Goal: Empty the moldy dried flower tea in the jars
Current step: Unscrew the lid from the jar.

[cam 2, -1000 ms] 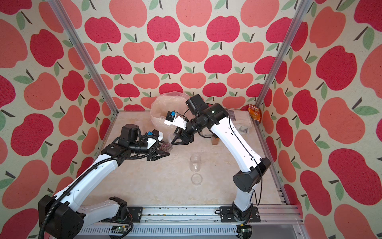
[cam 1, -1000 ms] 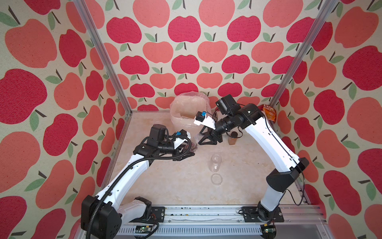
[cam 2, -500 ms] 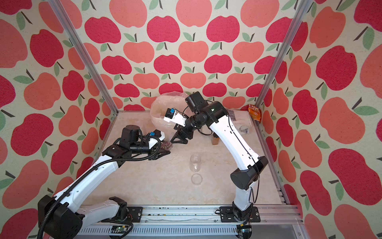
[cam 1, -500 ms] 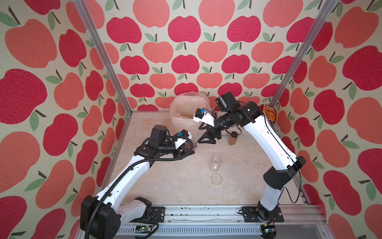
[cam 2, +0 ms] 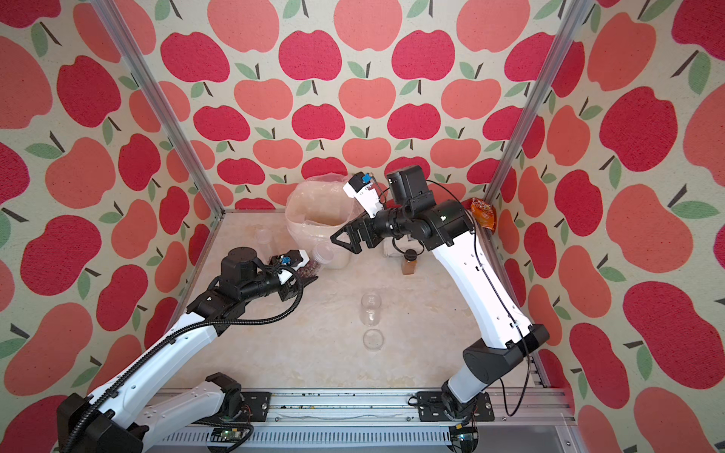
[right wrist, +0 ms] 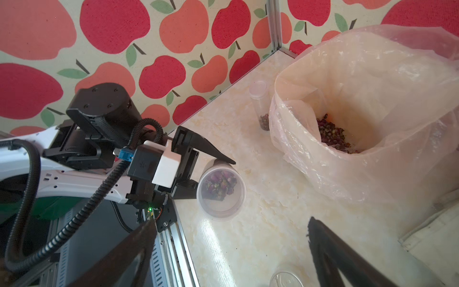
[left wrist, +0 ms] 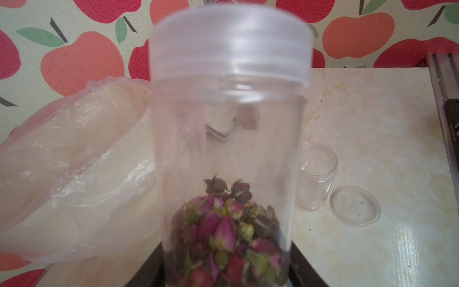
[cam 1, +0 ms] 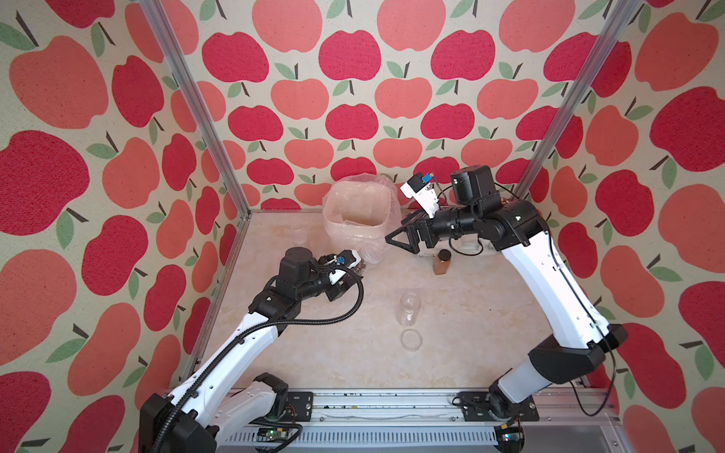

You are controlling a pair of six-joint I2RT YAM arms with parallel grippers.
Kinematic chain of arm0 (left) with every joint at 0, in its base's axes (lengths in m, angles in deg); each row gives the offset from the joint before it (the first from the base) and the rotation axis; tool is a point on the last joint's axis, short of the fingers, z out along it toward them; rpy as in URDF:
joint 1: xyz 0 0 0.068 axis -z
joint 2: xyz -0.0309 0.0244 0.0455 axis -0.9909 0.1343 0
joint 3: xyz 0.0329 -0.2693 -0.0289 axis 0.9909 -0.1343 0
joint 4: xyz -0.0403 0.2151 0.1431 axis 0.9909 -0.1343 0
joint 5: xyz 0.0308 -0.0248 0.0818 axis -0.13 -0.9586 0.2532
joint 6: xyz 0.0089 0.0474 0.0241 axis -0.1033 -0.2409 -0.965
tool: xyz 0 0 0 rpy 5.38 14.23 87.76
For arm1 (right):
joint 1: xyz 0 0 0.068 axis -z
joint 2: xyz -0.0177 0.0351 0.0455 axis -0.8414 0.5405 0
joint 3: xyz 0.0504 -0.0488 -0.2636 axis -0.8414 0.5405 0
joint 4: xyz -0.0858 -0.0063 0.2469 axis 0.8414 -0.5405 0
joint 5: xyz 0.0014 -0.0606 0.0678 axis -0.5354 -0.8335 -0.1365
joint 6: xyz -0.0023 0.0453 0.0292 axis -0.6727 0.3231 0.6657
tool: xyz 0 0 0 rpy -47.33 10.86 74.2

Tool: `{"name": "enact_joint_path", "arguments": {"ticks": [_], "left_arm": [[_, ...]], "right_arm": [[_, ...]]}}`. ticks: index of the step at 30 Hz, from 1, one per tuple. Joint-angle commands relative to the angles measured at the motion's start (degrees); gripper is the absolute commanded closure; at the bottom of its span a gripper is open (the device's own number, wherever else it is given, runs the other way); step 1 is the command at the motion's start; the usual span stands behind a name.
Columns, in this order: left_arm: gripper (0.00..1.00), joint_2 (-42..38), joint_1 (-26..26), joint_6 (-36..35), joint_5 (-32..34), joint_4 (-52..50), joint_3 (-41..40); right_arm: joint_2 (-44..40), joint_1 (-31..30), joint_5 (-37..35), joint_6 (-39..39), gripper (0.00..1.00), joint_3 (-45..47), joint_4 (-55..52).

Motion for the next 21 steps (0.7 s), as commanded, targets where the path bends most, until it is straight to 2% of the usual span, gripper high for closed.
{"name": "enact_joint_path", "arguments": {"ticks": [1,13,19,21], "left_arm": [[0.93,-0.7,0.29,-3.01,4.44,3.09,-0.81],[0.93,1.07,1.33,-4.76,5.34,3.27,-0.11],[0.93,1.16,1.78,-5.29,5.82,2.92,-0.29],[0.93,1.2,1.77,-5.46,5.81,2.83,-0.37]], "right_arm": [[1.16,-0.41,2.04,8.55,0.01,1.23,0.35],[9.88,-4.57,1.49,7.21,0.01,-2.84,-5.85],[12.97,-5.63,2.55,6.48,0.15,-5.07,-7.58],[13.38,-5.85,2.58,6.34,0.25,-5.06,-7.75]]}}
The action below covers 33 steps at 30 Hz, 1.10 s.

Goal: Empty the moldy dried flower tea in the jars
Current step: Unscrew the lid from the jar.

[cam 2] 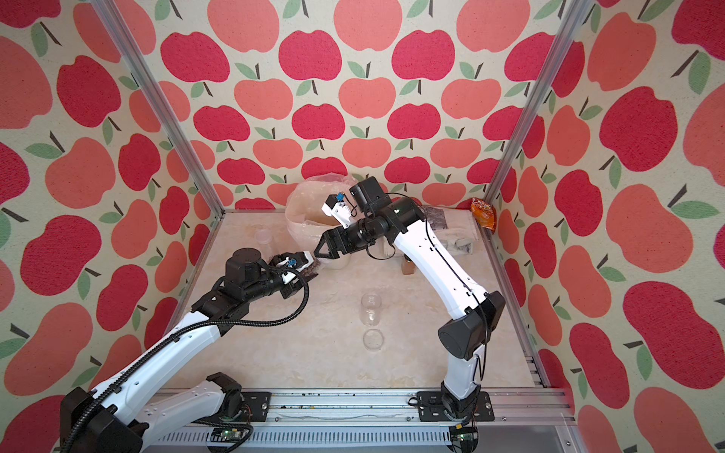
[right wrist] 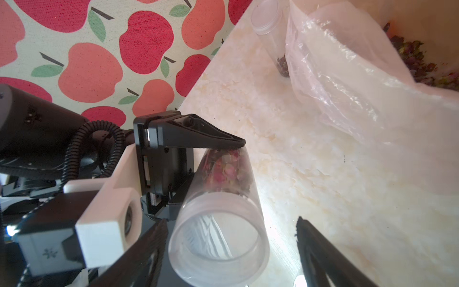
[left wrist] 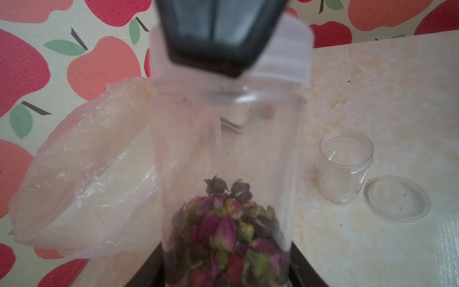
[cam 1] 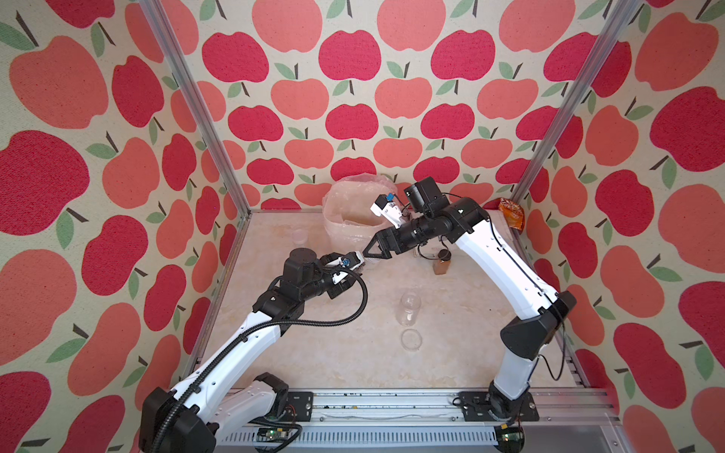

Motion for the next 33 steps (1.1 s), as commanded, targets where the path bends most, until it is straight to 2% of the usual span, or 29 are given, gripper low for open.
{"name": "enact_joint_path", "arguments": {"ticks": [1,3,6,9,12,16,19,21,23,26,31,33], "left_arm": [[0.93,-0.09,0.25,-1.08,0.43,0.91,-0.02],[0.93,0.12,0.24,-1.28,0.49,0.76,-0.02],[0.93,0.38,0.14,-1.33,-0.13,0.18,0.15],[0.93,0.8,-0.57,-0.03,-4.47,-2.65,1.53],[0.94,1.44,-2.75,2.34,-14.15,-7.52,3.75],[0.94,2.44,-6.61,4.76,-32.34,-15.82,7.18],[0.94,5.81,-9.14,4.66,-44.37,-23.09,10.1],[0.94,7.8,-9.83,4.19,-48.63,-26.88,11.42],[0.95,9.6,-9.84,3.22,-49.62,-29.85,12.56],[0.95,10.79,-9.7,3.85,-46.86,-29.0,12.32],[0.95,8.54,-8.96,5.71,-39.45,-21.82,9.41],[0.95,7.29,-8.88,6.07,-38.44,-18.93,8.08]], "right_arm": [[0.61,-0.63,1.51,-0.4,0.3,-1.97,-2.34],[0.75,-0.72,1.71,-0.5,0.39,-2.06,-2.3],[0.74,-0.8,2.21,-1.71,0.45,-2.35,-2.22],[1.32,-1.06,3.8,-6.85,0.51,-3.92,-3.26],[2.77,-1.31,2.3,-18.31,0.59,-7.94,-7.46],[4.55,-1.95,-1.87,-37.25,0.61,-13.37,-15.36],[5.41,-2.04,-3.83,-45.04,0.61,-15.0,-17.15],[6.0,-2.04,-2.72,-49.23,0.61,-15.95,-18.61],[6.17,-2.04,-1.64,-51.71,0.61,-15.72,-18.28],[6.86,-2.04,-0.17,-53.23,0.59,-15.98,-17.7],[7.44,-2.04,1.52,-53.06,0.56,-17.19,-17.25],[7.25,-2.04,1.28,-52.28,0.56,-17.07,-16.38]]}}
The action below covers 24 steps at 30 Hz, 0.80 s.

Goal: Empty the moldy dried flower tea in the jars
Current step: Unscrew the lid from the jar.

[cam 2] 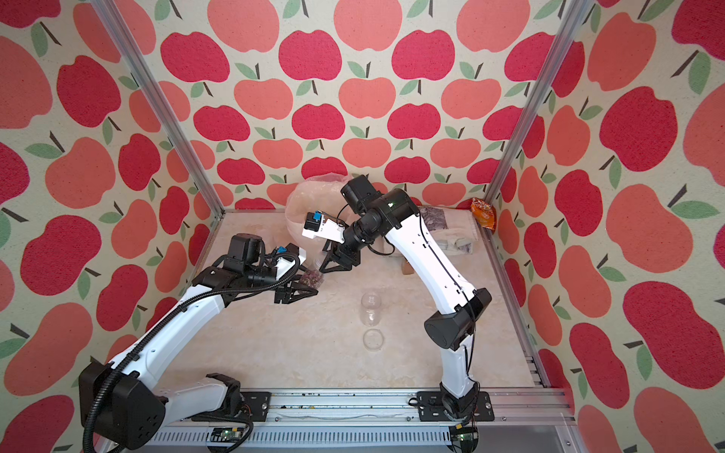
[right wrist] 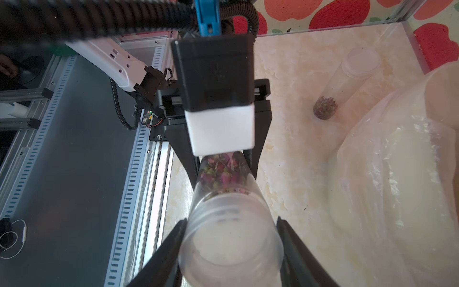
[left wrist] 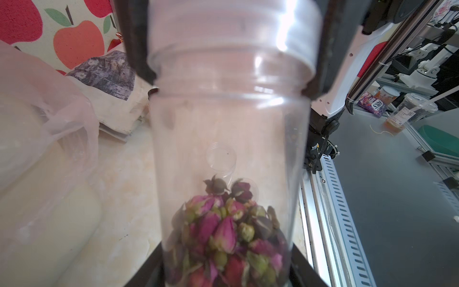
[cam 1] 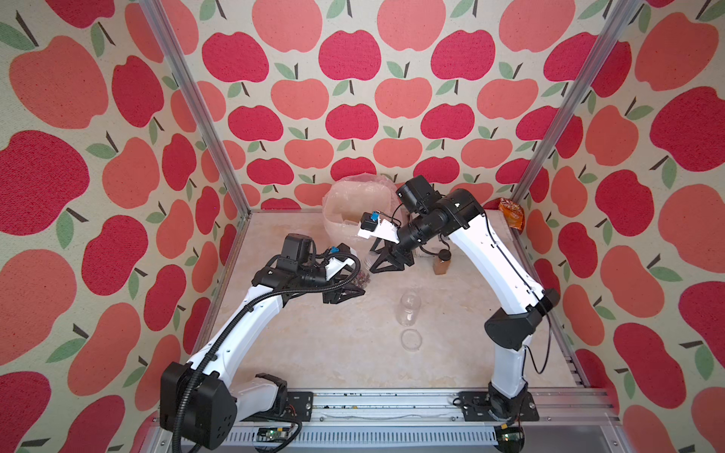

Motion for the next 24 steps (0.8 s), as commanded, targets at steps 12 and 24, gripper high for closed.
{"name": "enact_joint_path", "arguments": {"ticks": [12,24], "left_arm": [[0.95,-6.32,0.83,4.15,6.44,10.6,-5.05],[0.96,-9.33,4.11,0.44,23.92,16.19,-7.57]], "right_arm": [[1.08,0.43,0.38,1.1,0.13,-3.04,2.06],[-9.06,2.99,-6.07,36.81,0.01,3.92,14.04]]}}
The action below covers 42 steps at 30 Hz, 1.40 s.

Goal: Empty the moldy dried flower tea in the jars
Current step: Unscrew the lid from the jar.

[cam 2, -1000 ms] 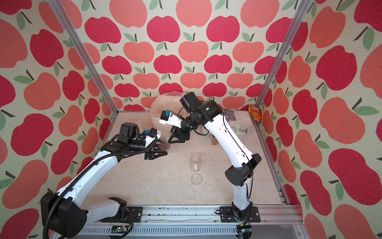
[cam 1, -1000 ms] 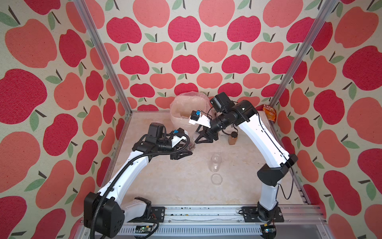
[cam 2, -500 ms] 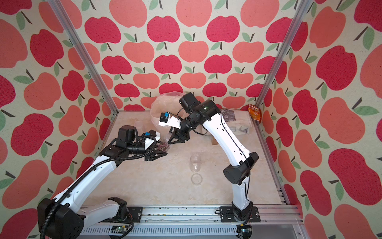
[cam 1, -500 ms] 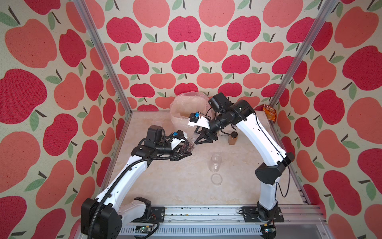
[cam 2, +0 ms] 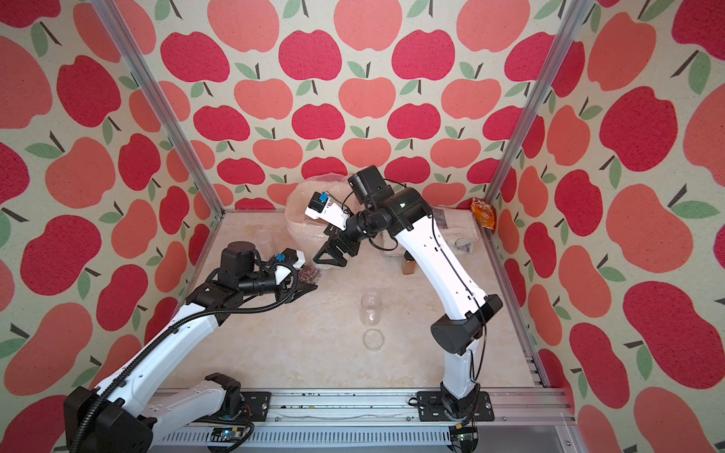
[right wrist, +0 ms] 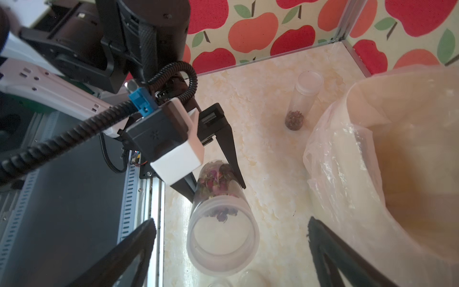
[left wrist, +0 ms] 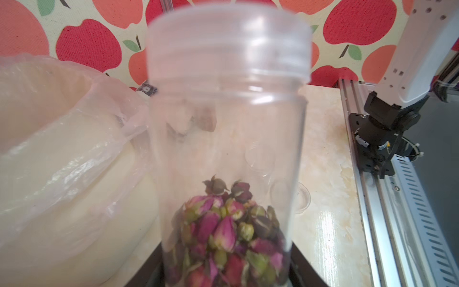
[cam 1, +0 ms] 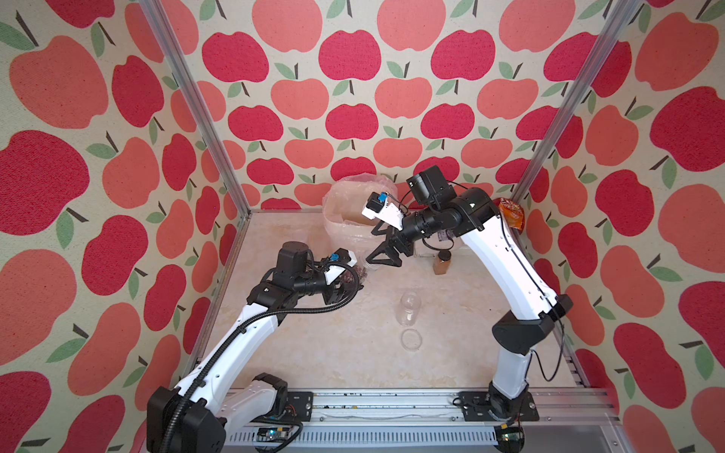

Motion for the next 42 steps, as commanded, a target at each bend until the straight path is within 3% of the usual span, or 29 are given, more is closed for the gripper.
{"name": "enact_joint_path", "arguments": {"ticks": [1,5,11,18,24,29,32,36,42], "left_arm": [[0.96,-1.68,1.46,-2.82,8.93,4.55,-1.25],[0.97,-2.63,2.57,-4.6,13.6,7.33,-2.55],[0.98,-3.0,3.07,-5.17,14.48,8.02,-2.71],[0.98,-2.74,3.75,-5.41,15.25,7.15,-2.49],[0.98,-2.79,3.93,-5.79,15.75,6.78,-2.49],[0.98,-2.66,3.99,-5.92,15.82,6.54,-2.4],[0.98,-2.48,3.91,-5.97,15.34,6.18,-2.27],[0.98,-2.22,3.77,-5.39,12.33,4.44,-1.78],[0.99,-1.02,0.8,-2.13,-3.33,-1.4,1.01]], "right_arm": [[-3.65,1.58,-3.7,19.39,0.01,2.48,3.29],[-4.03,1.75,-3.84,25.21,0.01,5.77,1.15],[-3.34,0.95,-3.69,25.81,0.01,9.68,1.2],[-0.68,-0.35,-2.71,25.98,0.04,8.16,1.48],[1.72,-1.25,-3.41,25.03,0.17,5.6,-0.33],[2.27,-1.68,-3.08,24.26,0.37,4.75,-0.8],[2.37,-1.86,-2.8,22.97,0.42,4.28,-0.98],[2.81,-2.62,-2.86,16.47,0.45,2.58,-2.57],[2.59,-2.74,-6.13,-6.65,0.48,1.15,-7.34]]}}
